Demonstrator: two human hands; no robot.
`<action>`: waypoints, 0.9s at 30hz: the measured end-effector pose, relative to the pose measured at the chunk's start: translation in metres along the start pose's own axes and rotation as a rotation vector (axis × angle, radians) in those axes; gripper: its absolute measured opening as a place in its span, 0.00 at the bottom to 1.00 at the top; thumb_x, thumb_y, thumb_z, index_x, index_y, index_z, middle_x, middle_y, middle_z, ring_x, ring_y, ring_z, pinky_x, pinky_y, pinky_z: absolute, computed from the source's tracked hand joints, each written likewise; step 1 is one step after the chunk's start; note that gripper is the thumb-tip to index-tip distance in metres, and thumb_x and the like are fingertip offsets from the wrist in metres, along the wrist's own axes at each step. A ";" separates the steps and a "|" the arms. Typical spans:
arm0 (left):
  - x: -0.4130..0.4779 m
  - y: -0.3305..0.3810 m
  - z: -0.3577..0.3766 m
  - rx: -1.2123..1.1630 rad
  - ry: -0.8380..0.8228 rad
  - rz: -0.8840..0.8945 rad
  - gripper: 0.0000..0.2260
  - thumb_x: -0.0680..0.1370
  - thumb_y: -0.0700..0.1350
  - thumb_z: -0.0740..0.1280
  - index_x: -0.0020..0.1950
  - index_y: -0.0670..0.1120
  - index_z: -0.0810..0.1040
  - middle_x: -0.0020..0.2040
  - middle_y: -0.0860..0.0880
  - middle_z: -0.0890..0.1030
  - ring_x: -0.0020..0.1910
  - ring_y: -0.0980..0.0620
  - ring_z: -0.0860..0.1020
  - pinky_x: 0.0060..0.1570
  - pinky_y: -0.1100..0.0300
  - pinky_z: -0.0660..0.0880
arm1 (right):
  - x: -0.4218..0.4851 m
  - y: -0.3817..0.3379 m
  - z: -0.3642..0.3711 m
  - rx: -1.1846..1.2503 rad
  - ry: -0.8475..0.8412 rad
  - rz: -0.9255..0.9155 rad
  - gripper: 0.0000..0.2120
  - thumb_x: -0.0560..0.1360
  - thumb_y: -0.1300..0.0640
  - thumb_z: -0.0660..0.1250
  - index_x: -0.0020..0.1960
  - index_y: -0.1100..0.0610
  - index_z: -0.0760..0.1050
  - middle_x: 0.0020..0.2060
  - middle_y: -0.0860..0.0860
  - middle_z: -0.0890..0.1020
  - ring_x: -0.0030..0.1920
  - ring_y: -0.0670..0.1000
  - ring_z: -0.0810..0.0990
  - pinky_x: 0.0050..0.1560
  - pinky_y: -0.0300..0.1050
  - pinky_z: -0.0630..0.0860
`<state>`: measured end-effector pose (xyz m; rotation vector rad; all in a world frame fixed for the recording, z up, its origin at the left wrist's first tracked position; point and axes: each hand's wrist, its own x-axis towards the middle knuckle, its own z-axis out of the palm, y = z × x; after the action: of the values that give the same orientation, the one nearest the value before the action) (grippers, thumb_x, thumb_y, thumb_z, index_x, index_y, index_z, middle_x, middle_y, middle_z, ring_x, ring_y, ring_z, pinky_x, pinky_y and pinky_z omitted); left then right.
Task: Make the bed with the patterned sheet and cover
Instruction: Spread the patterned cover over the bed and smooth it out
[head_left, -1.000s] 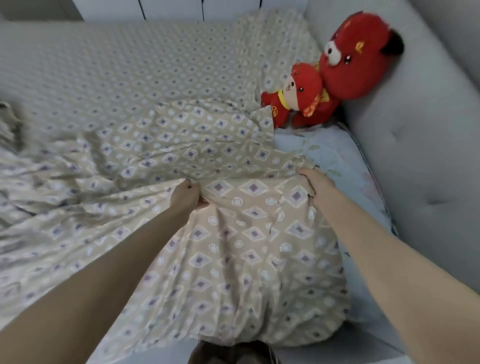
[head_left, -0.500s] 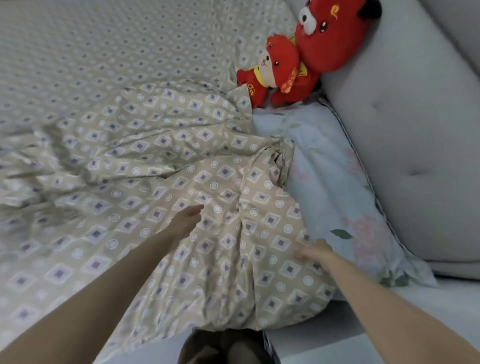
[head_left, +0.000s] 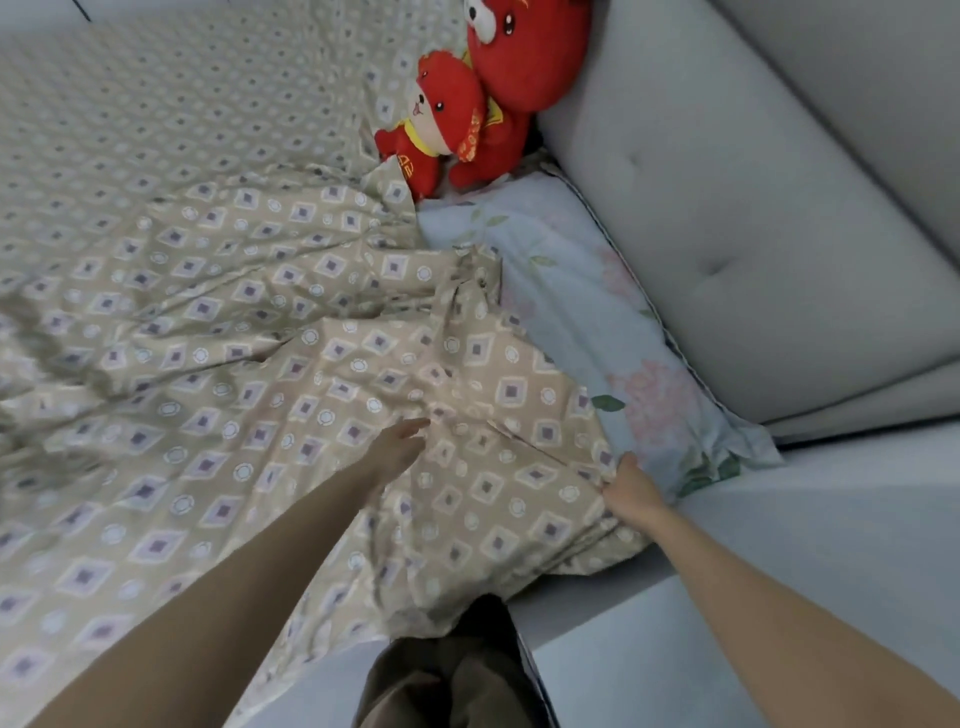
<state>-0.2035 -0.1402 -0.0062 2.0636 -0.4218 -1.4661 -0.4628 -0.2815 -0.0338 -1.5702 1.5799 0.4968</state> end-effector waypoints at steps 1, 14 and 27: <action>-0.002 0.004 0.010 0.013 -0.022 0.006 0.20 0.81 0.38 0.57 0.73 0.47 0.66 0.74 0.46 0.65 0.71 0.45 0.65 0.65 0.53 0.64 | -0.004 0.018 -0.008 -0.013 0.065 0.010 0.27 0.78 0.53 0.62 0.72 0.61 0.57 0.65 0.57 0.71 0.63 0.60 0.72 0.56 0.47 0.71; -0.022 0.007 0.047 0.082 -0.071 -0.004 0.20 0.80 0.37 0.56 0.72 0.47 0.68 0.71 0.45 0.68 0.59 0.48 0.70 0.54 0.59 0.65 | -0.031 0.058 -0.015 -0.142 0.315 0.043 0.28 0.77 0.56 0.63 0.73 0.58 0.56 0.70 0.58 0.65 0.70 0.60 0.62 0.65 0.53 0.66; -0.122 0.037 0.001 0.020 -0.032 0.154 0.17 0.81 0.42 0.58 0.70 0.49 0.70 0.68 0.46 0.72 0.61 0.49 0.71 0.52 0.59 0.67 | -0.130 -0.019 -0.017 0.049 0.247 -0.299 0.13 0.78 0.55 0.59 0.62 0.53 0.68 0.54 0.51 0.77 0.55 0.54 0.76 0.56 0.50 0.74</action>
<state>-0.2449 -0.1020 0.1077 1.9782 -0.5969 -1.4105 -0.4661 -0.2166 0.0816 -1.8450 1.4852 0.1030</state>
